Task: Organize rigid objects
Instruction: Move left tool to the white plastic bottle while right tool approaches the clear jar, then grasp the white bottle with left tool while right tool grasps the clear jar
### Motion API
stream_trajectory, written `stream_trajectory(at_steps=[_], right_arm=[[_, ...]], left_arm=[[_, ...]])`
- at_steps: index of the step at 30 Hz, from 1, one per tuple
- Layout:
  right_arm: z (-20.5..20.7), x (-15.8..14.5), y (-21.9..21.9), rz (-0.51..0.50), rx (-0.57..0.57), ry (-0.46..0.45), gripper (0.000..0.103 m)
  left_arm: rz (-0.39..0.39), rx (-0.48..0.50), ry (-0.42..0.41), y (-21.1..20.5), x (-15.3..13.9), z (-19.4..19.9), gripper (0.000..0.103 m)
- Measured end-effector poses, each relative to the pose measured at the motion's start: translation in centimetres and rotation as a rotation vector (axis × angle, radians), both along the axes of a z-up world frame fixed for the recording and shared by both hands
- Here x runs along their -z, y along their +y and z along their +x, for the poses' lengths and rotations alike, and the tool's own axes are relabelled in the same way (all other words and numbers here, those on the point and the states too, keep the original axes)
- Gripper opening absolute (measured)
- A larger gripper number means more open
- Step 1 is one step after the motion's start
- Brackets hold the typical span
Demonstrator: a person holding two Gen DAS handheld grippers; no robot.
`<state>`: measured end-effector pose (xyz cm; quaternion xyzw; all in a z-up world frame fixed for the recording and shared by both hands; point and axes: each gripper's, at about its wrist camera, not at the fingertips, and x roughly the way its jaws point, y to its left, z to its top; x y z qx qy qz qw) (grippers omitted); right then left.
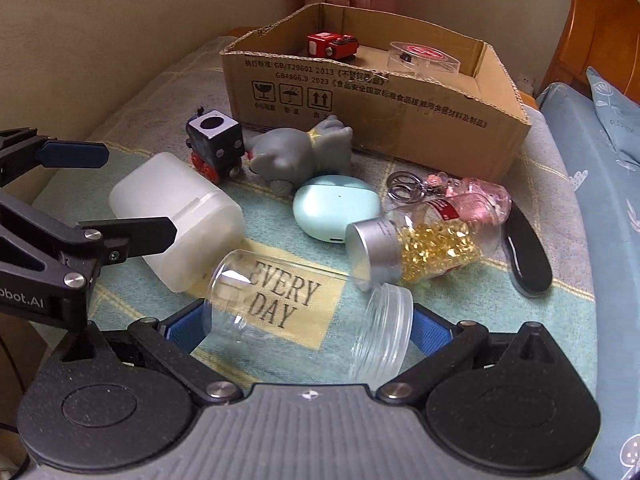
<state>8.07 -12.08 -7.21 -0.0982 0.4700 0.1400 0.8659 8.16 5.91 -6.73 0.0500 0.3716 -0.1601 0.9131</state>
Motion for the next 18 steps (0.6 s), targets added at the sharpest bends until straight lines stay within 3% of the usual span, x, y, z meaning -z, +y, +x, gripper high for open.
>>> stream_trajectory(at_steps=[8, 14, 18], right_arm=[[0.0, 0.1, -3.7, 0.010, 0.098, 0.020, 0.103], [0.5, 0.1, -3.0, 0.018, 0.108, 0.034, 0.103], [0.2, 0.3, -2.2, -0.029, 0.086, 0.018, 0.101]], left_arm=[[0.066, 0.052, 0.027, -2.2, 1.0, 0.9, 0.102], [0.126, 0.049, 0.052, -3.0, 1.7, 1.9, 0.098], [0.126, 0.047, 0.073, -2.7, 1.9, 2.0, 0.083]])
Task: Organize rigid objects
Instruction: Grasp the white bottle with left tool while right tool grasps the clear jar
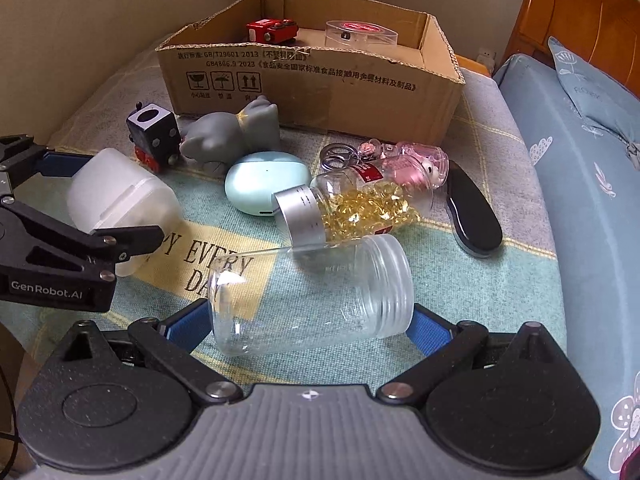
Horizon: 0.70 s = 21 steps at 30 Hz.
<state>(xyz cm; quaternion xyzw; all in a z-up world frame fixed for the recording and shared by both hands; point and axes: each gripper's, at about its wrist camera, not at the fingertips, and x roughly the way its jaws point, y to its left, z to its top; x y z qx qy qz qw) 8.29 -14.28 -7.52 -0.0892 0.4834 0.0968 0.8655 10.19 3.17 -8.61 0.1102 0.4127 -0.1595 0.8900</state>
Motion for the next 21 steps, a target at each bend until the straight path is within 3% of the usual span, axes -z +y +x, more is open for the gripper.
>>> stream_trajectory(at_steps=[2, 10, 21], right_arm=[[-0.2, -0.1, 0.1, -0.019, -0.013, 0.000, 0.094], [-0.9, -1.4, -0.4, -0.004, -0.095, -0.026, 0.093], [-0.7, -4.8, -1.8, 0.019, -0.177, -0.080, 0.093]], left_arm=[[-0.014, -0.004, 0.006, 0.3, 0.0, 0.1, 0.083], [-0.031, 0.002, 0.007, 0.8, -1.2, -0.4, 0.083], [-0.046, 0.028, -0.065, 0.3, -5.9, -1.4, 0.083]])
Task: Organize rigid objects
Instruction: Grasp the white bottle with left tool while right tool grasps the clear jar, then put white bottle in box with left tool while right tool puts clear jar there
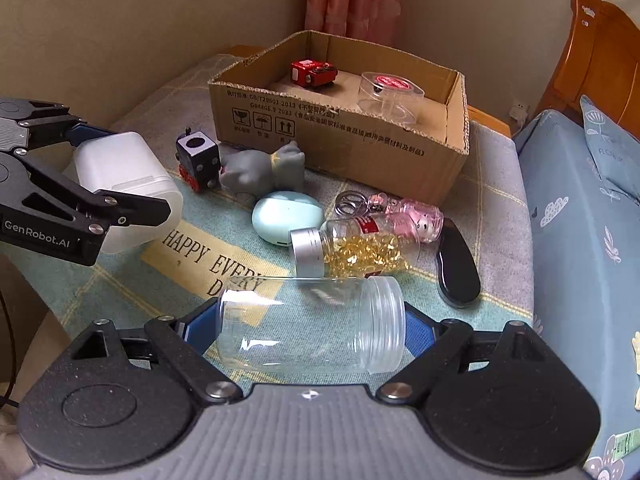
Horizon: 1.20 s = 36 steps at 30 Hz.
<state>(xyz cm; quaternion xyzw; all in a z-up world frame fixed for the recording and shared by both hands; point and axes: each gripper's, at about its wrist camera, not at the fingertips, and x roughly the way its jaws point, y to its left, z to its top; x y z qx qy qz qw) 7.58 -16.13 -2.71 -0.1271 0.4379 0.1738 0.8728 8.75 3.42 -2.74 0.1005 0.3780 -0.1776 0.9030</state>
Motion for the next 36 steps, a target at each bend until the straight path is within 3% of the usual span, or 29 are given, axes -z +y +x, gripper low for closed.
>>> stream_trajectory(at_steps=[9, 16, 21, 23, 24, 31, 36], right_arm=[[2.0, -2.7, -0.9, 0.027, -0.040, -0.070, 0.093], [3.9, -4.4, -1.7, 0.036, -0.028, -0.126, 0.093], [4.7, -5.4, -2.3, 0.042, -0.013, -0.159, 0.093], [4.9, -5.6, -2.5, 0.042, -0.008, -0.168, 0.093], [5.0, -5.6, -2.6, 0.043, -0.006, -0.171, 0.093], [6.2, -5.6, -3.0, 0.050, 0.005, -0.168, 0.093], [7.8, -5.8, -3.0, 0.061, 0.016, -0.161, 0.093]], left_arm=[[0.009, 0.010, -0.087, -1.7, -3.7, 3.0, 0.083], [0.026, 0.009, -0.154, -3.3, -6.5, 8.0, 0.083], [0.015, -0.028, -0.185, -4.1, -6.8, 11.8, 0.083], [0.008, -0.071, -0.239, -4.0, -6.1, 12.9, 0.087], [0.006, -0.100, -0.251, -3.8, -5.6, 13.3, 0.095], [-0.034, -0.127, -0.128, -2.2, -2.8, 12.5, 0.098], [-0.045, -0.147, -0.103, -1.3, -2.2, 9.8, 0.101]])
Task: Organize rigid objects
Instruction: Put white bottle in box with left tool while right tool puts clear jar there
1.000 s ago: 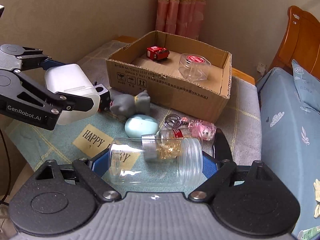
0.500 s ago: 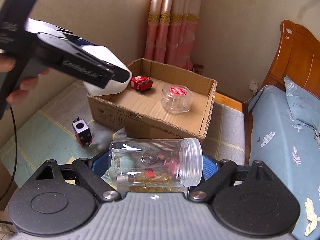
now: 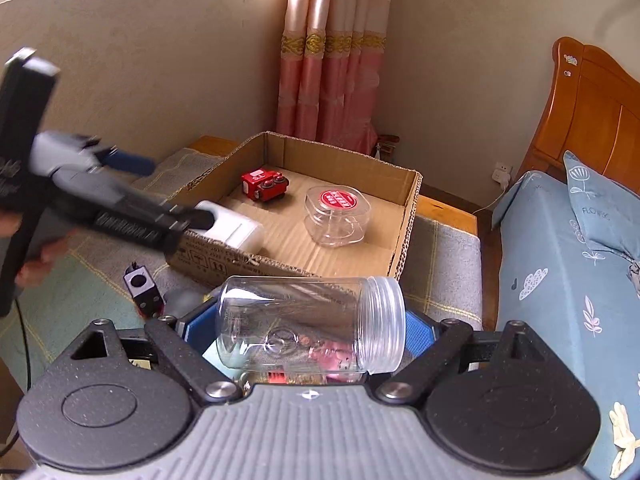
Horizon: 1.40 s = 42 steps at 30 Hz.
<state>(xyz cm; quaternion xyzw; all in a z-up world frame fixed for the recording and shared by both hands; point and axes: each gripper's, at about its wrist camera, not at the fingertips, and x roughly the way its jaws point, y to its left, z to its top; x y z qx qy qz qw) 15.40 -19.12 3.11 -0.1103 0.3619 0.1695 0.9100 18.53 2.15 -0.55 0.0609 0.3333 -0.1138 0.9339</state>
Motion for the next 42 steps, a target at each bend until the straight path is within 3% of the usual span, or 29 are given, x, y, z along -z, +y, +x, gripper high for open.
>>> stream_trajectory(at_steps=[6, 15, 17, 18, 20, 35, 42], right_arm=[[3.1, -0.6, 0.1, 0.033, 0.014, 0.015, 0.093], [8.1, -1.2, 2.0, 0.027, 0.040, 0.012, 0.093], [9.3, -1.0, 2.4, 0.024, 0.055, 0.006, 0.096], [9.8, -0.9, 2.5, 0.022, 0.056, 0.005, 0.103], [10.1, -0.6, 2.6, 0.025, 0.060, 0.001, 0.103], [5.8, 0.6, 1.8, 0.086, -0.005, 0.009, 0.103], [2.7, 2.9, 0.6, 0.116, -0.010, 0.035, 0.103]], left_arm=[[-0.065, -0.075, 0.001, 1.9, 0.2, -2.9, 0.101], [-0.062, -0.155, -0.036, 3.5, 0.5, -5.7, 0.101], [-0.068, -0.158, -0.034, 3.8, 0.6, -5.9, 0.101], [-0.070, -0.157, -0.034, 3.9, 0.6, -6.0, 0.101], [-0.070, -0.158, -0.030, 4.1, 0.8, -6.4, 0.101], [-0.060, -0.101, 0.007, 3.9, 2.3, -6.6, 0.101], [-0.024, -0.060, 0.076, 3.4, 4.5, -6.8, 0.101]])
